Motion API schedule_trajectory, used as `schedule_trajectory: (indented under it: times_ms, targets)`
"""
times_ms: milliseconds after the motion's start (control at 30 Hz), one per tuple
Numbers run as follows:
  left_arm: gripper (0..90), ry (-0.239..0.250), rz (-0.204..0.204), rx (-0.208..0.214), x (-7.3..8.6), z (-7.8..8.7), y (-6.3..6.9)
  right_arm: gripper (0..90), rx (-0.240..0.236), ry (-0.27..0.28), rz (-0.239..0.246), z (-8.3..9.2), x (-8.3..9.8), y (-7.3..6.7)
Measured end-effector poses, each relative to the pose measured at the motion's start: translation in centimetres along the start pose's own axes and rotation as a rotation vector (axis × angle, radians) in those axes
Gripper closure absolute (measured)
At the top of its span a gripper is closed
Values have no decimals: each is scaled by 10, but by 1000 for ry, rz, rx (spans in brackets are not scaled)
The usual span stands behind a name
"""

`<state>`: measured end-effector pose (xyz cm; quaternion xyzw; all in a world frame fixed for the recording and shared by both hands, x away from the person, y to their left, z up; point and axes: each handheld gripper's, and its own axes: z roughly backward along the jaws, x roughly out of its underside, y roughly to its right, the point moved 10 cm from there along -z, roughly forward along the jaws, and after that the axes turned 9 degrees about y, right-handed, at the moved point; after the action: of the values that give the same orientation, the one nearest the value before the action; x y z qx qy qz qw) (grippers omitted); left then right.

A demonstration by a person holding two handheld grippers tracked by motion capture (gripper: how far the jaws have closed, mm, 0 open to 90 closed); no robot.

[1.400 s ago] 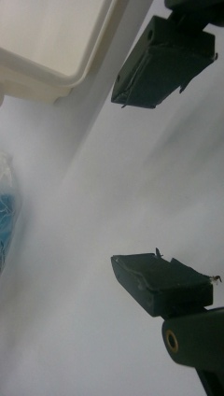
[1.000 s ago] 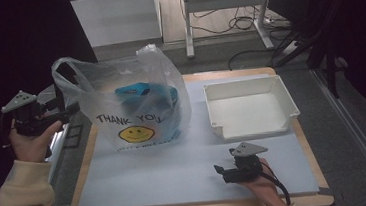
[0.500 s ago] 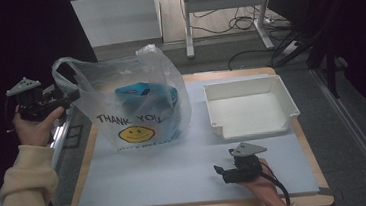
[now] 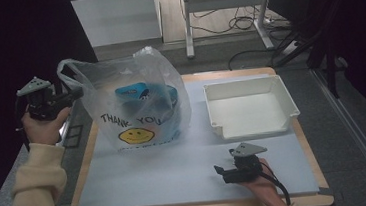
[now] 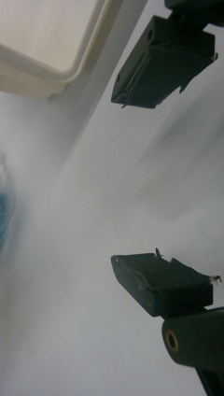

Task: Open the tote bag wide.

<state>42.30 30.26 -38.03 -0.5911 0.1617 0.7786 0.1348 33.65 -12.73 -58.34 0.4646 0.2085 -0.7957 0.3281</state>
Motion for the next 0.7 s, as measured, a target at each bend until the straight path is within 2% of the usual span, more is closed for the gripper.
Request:
schedule_trajectory:
  times_ms: [300, 367, 467, 533, 700]
  targets:
    - [900, 21, -3, 39, -6, 2, 7, 190, -5, 15, 1, 3, -7, 0]
    - [900, 21, -10, 50, -6, 1, 8, 190, -22, 34, 5, 7, -17, -3]
    - [900, 17, -11, 57, -5, -1, 8, 190, -18, 52, 21, 9, -27, -4]
    - [900, 17, -11, 58, -4, -2, 8, 190, -22, 71, 41, 11, -40, -7]
    - [900, 17, -9, 62, -5, -1, 8, 184, -28, 92, 57, 11, -55, -12]
